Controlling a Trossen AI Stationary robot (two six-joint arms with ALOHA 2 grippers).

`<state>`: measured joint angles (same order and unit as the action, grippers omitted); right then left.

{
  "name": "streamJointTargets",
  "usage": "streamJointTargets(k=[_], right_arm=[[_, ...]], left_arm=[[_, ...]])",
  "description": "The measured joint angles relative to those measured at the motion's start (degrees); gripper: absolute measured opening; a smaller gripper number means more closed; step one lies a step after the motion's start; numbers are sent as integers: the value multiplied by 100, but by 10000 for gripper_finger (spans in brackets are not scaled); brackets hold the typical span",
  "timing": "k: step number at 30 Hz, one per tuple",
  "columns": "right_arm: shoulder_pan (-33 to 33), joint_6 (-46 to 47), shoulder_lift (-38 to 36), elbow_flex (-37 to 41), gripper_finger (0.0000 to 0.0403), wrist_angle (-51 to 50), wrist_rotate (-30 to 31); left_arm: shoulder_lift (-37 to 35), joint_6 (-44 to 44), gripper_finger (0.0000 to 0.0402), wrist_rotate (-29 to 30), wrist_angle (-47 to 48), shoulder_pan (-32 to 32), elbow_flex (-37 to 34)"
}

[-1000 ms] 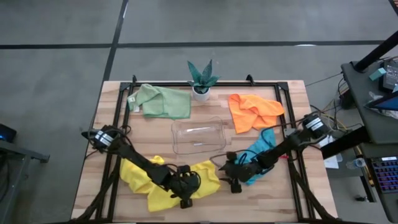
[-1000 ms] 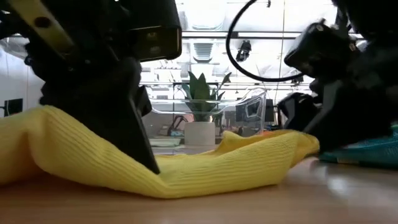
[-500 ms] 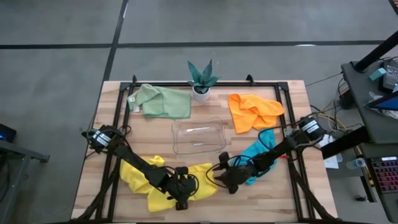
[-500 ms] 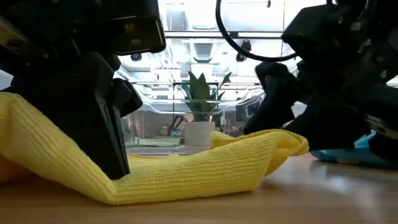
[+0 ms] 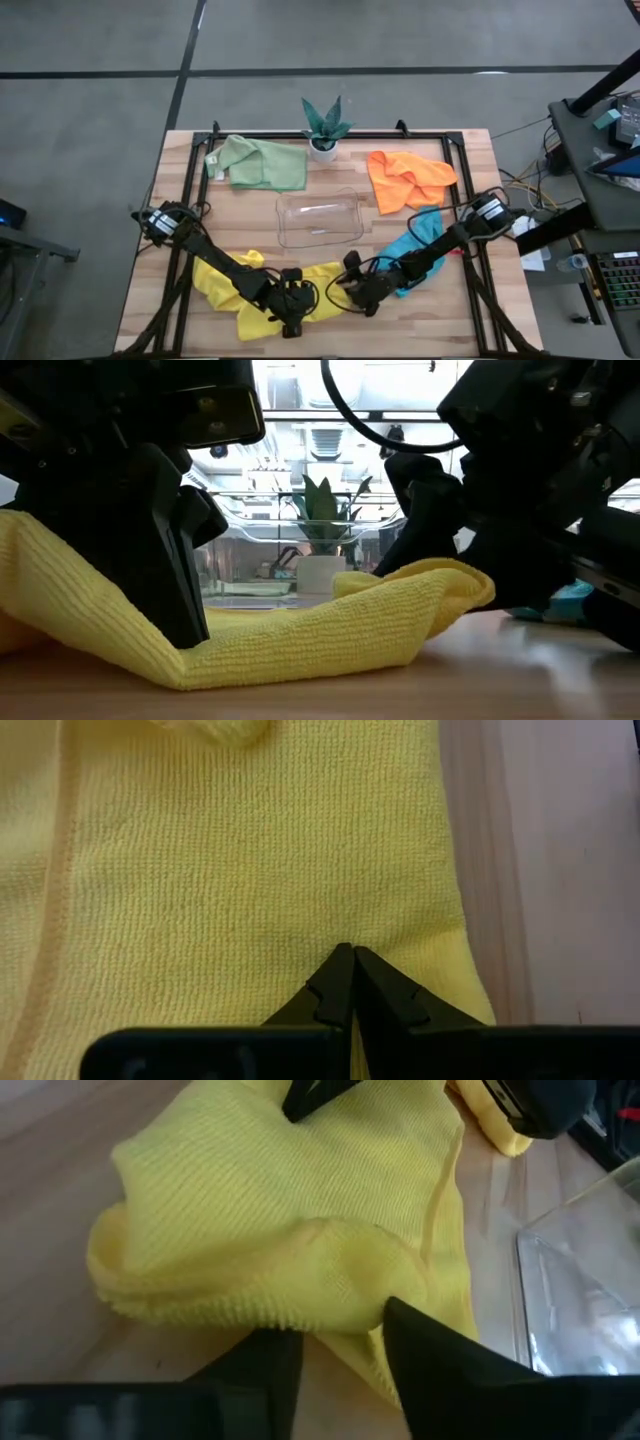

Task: Fold microfiber towels
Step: Fold the right yellow microfiber towel

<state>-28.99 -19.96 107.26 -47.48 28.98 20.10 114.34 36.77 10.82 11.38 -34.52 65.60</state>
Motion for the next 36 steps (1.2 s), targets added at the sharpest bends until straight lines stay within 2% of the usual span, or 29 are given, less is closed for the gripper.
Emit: streamJointTargets(k=[4, 5, 8, 13, 17, 22, 27, 36], right_arm=[[-4, 37, -103, 0, 26, -186, 43], [-17, 44, -148, 0, 19, -273, 53], [-81, 7, -371, 4, 12, -747, 105], [-184, 74, -1020, -275, 9, -2409, 51], [-188, 226, -1273, -498, 9, -3542, -242], [-205, 527, -1437, -603, 12, -3802, -530], [-215, 844, -1529, -568, 44, -3851, -603], [-387, 1297, -1161, -474, 106, -2991, -697]], left_arm=[[0, 5, 0, 6, -4, 2, 0], [0, 5, 0, 8, -4, 2, 0], [0, 7, 0, 10, -7, 2, -2], [0, 25, 0, 43, -63, 5, 0], [-2, -104, 0, 117, -88, 60, 2], [-94, -115, 0, 144, -83, 105, 11], [-359, -117, 0, 418, 77, 105, -21], [-588, -139, 0, 666, 73, 107, -43]])
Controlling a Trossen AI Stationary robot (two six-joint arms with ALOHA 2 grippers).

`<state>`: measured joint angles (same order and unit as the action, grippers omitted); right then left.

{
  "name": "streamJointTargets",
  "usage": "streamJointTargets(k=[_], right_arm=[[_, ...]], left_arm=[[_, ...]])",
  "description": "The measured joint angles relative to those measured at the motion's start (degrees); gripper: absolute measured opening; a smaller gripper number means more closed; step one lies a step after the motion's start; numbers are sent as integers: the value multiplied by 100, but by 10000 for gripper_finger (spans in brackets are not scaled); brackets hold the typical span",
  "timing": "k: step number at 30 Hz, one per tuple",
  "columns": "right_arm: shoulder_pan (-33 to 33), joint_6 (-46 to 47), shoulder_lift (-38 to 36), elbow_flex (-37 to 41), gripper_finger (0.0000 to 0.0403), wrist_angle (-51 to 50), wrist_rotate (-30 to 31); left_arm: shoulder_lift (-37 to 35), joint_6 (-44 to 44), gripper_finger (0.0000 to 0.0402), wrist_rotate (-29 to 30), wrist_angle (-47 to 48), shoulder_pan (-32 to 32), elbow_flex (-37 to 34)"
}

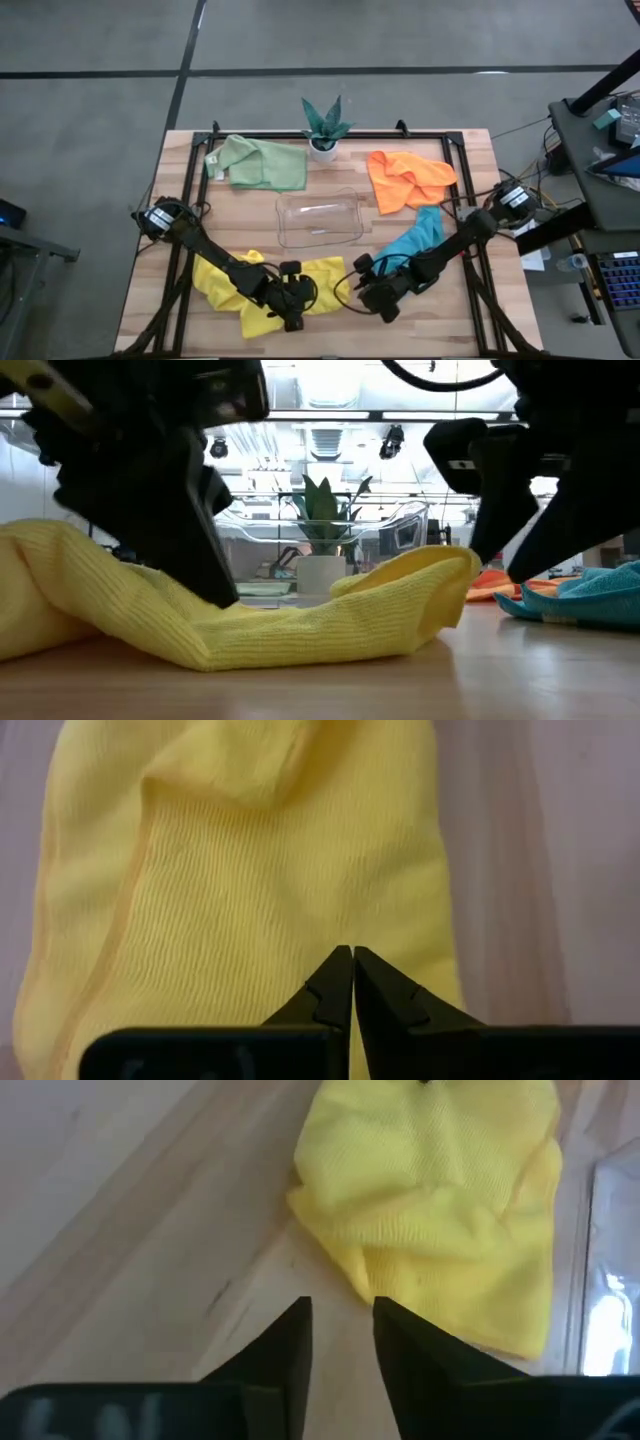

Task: Fold microfiber towels
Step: Fold the right yellow microfiber towel

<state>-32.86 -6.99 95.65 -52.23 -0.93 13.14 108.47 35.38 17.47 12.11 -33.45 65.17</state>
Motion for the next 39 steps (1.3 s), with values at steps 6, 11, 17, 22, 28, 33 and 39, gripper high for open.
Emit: streamJointTargets(k=[6, 11, 17, 22, 28, 33, 39], right_arm=[[0, 308, 569, 18, 109, 1068, 99], [-2, 687, 815, 17, 109, 1600, 100], [-4, 1214, 1044, 13, 109, 2150, 186], [-16, 1471, 1142, 15, 99, 2405, 387], [-127, 1368, 1067, 42, 24, 2311, 550], [-229, 1500, 1019, 28, 10, 1824, 530], [-392, 1802, 775, 23, 9, 980, 483]], left_arm=[[9, 14, 0, 18, -50, 0, -40], [9, 20, 0, 25, -70, 0, -83], [20, 28, 0, 44, -98, 0, -110], [18, 31, 0, 46, -113, 0, -114], [18, 37, 0, 44, -106, 0, -140], [17, 43, 0, 44, -115, 0, -145], [-30, 146, 0, 43, -115, 2, -145]])
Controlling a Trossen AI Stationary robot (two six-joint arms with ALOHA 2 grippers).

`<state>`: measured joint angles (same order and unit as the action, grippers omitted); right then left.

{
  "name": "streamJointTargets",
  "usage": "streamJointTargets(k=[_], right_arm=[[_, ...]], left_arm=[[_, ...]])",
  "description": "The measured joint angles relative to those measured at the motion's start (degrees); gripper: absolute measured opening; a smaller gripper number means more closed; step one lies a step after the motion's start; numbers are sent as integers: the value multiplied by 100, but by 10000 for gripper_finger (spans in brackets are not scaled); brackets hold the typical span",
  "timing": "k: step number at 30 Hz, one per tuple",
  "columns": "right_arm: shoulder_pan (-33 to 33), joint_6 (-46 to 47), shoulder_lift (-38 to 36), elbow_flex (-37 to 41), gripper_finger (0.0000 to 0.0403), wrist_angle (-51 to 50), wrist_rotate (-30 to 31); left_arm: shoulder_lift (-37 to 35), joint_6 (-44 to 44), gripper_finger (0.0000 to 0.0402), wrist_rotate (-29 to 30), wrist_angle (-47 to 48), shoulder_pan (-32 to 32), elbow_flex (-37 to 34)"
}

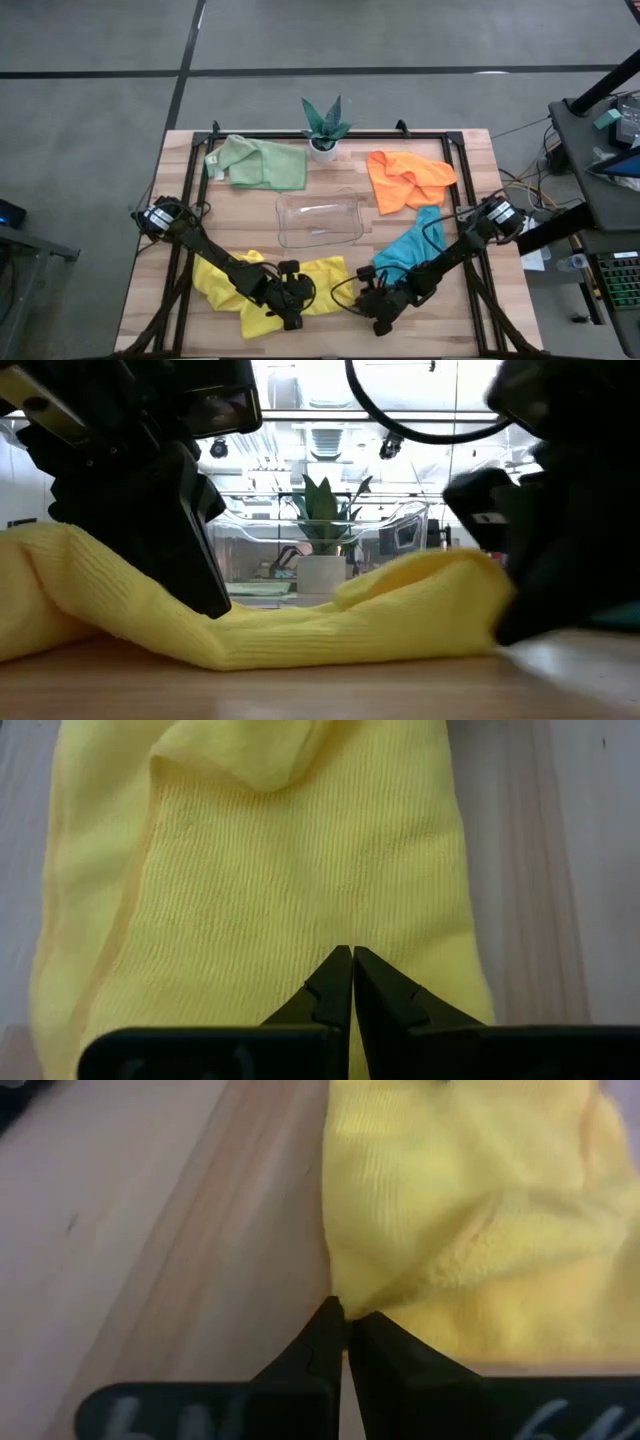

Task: Fold microfiber towels
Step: Fold the right yellow microfiber towel

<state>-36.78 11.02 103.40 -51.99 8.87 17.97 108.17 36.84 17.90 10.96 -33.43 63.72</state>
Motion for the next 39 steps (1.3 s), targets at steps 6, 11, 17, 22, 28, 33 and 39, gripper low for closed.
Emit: streamJointTargets(k=[6, 11, 17, 22, 28, 33, 39], right_arm=[[-82, 183, -99, -2, 9, -424, -81], [-107, 427, -203, -4, 23, -668, -294], [-111, 731, -595, 7, 91, -1475, -396], [-111, 1051, -1041, 7, 134, -2136, -343], [-111, 1248, -1588, 7, 148, -2387, 161], [-109, 867, -2047, 7, 148, -2305, 1013], [-107, -233, -2357, 337, 148, -712, 1758]], left_arm=[[-28, 29, 0, -1, -49, -2, 0], [-32, 26, 0, -1, -243, 0, 0], [-34, 24, 0, -3, -329, 0, 0], [-34, 23, 0, -3, -328, 0, 0], [-147, 24, 0, -28, -301, 0, 87], [-488, 26, 0, -69, -321, -2, 408], [-611, -794, 0, 922, -666, 16, 1055]])
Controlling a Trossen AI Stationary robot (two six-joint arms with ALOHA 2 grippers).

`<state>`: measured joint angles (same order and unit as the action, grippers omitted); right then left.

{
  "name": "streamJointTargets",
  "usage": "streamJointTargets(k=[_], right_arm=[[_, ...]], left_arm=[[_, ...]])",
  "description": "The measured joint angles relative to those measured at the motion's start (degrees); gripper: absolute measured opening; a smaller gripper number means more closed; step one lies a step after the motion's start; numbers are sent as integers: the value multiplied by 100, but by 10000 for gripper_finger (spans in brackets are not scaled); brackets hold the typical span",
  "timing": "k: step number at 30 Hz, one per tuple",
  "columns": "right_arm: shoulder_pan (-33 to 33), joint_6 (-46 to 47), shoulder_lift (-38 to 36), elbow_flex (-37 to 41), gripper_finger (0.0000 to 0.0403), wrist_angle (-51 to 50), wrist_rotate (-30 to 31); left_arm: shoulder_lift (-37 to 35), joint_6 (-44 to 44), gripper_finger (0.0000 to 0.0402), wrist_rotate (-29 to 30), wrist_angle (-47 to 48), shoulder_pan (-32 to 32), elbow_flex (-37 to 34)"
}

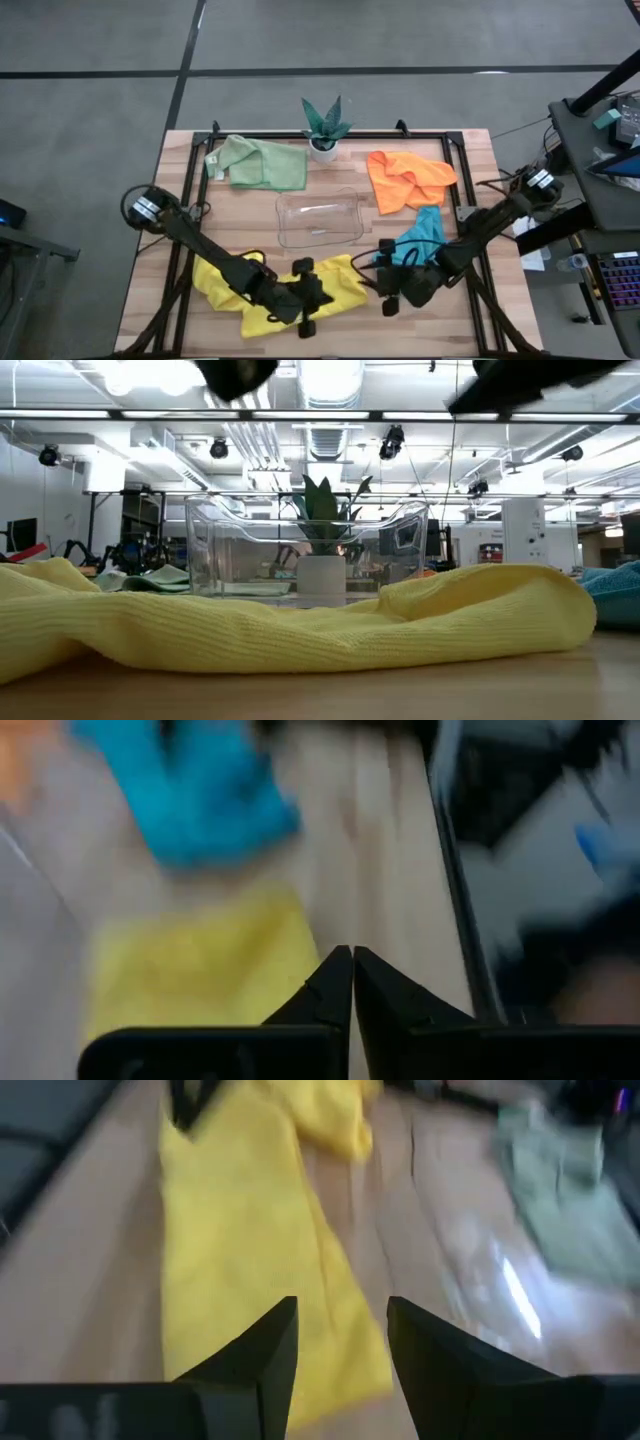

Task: Fold microfiber towels
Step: Fold the right yellow microfiber towel

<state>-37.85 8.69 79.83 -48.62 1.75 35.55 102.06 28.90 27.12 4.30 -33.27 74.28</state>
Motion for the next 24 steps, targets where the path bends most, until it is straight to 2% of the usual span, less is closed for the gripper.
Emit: streamJointTargets(k=[3, 6, 8, 12, 18, 24], right_arm=[[-2, -511, 47, 345, 148, 1241, -127], [-2, -708, 87, 539, 148, 1512, -144], [9, -768, 103, 692, 148, 1694, -149], [35, -920, 107, 1157, 148, 2346, -144], [48, -1261, 94, 1469, 148, 3196, -145], [48, -1208, 94, 1495, 148, 3160, -146]], left_arm=[[13, -600, 0, 1047, -844, 1, 1], [140, -1320, 0, 1568, -1770, -20, -111], [196, -1671, 0, 1536, -2303, -18, -176], [190, -1722, 0, 1478, -2693, 4, -187], [192, -1723, 0, 1477, -2686, -7, -233], [192, -1724, 0, 1477, -2705, 17, -241]])
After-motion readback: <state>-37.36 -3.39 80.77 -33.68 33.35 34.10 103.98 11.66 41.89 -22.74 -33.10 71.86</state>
